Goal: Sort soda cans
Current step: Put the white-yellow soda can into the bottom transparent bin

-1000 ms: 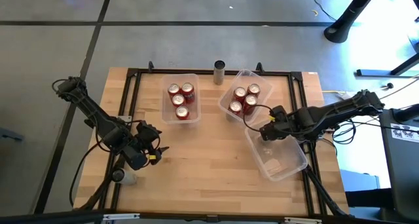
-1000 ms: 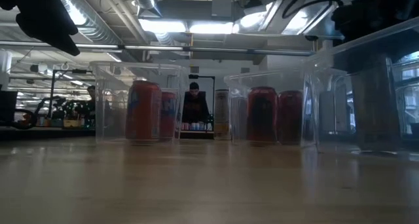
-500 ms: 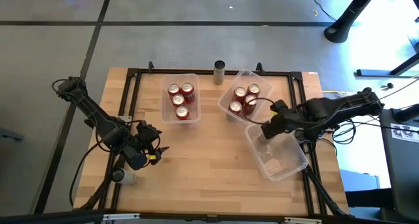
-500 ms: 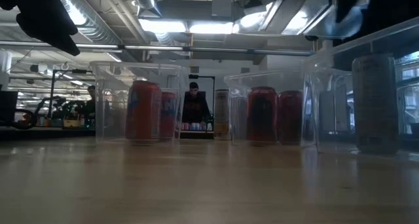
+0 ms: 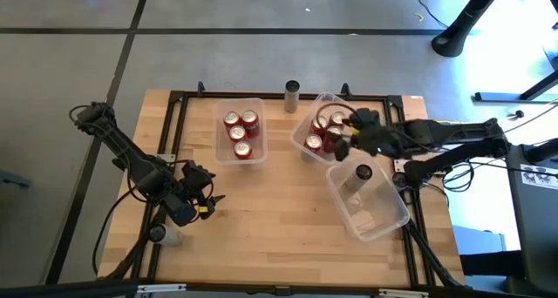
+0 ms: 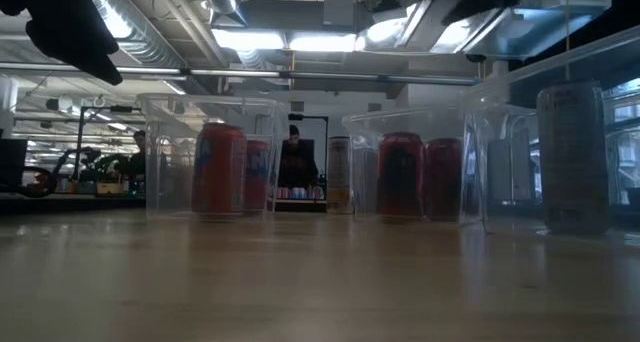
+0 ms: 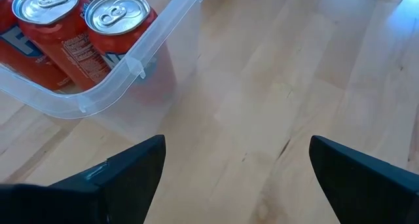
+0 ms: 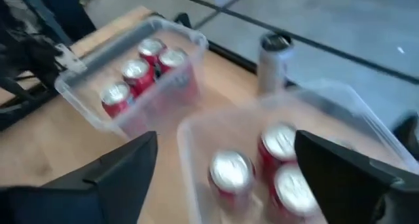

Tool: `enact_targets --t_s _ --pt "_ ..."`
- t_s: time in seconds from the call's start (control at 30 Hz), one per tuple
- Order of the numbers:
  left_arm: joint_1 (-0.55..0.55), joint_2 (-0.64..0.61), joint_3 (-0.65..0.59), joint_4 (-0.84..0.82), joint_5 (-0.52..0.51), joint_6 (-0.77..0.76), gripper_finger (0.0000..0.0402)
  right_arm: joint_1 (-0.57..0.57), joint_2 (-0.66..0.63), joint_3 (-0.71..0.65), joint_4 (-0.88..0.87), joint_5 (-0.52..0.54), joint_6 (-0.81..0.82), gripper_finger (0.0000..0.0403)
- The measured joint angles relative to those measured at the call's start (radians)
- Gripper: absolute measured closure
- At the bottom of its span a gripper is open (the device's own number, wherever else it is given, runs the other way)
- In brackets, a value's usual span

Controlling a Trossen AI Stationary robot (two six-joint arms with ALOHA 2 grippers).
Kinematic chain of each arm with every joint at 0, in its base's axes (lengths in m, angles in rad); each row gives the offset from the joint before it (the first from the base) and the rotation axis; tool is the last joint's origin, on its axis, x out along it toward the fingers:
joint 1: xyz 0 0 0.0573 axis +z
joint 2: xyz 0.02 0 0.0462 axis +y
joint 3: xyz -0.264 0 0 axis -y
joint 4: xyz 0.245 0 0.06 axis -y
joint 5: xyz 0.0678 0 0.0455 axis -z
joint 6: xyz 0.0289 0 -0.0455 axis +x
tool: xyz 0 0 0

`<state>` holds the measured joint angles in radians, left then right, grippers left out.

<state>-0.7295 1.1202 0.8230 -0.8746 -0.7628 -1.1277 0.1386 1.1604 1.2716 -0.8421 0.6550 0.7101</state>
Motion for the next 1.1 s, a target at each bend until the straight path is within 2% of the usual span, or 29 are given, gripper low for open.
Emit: enact_targets --t_s 0.13,0.27,0.5,0.67,0.87,1.1 --pt "0.018 0.001 0.000 0.000 0.000 0.017 0.0037 -0.123 0.054 0.000 0.176 -0.100 -0.175 0.0010" --pt "0.046 0.001 0.000 0.000 0.000 0.055 0.0037 -0.236 0.125 0.000 0.346 -0.203 -0.315 0.0021" --pt "0.071 0.001 0.000 0.000 0.000 0.063 0.0037 -0.337 0.258 0.000 0.590 -0.177 -0.403 0.0042" --pt "0.078 0.001 0.000 0.001 0.000 0.048 0.0037 -0.431 0.373 0.000 0.759 -0.219 -0.497 0.0042" --pt "0.078 0.001 0.000 0.003 0.000 0.043 0.0037 -0.580 0.530 0.135 0.707 -0.303 -0.469 0.0042" --pt "0.078 0.001 0.000 0.003 0.000 0.011 0.0037 -0.682 0.738 0.404 0.379 -0.380 -0.406 0.0042"
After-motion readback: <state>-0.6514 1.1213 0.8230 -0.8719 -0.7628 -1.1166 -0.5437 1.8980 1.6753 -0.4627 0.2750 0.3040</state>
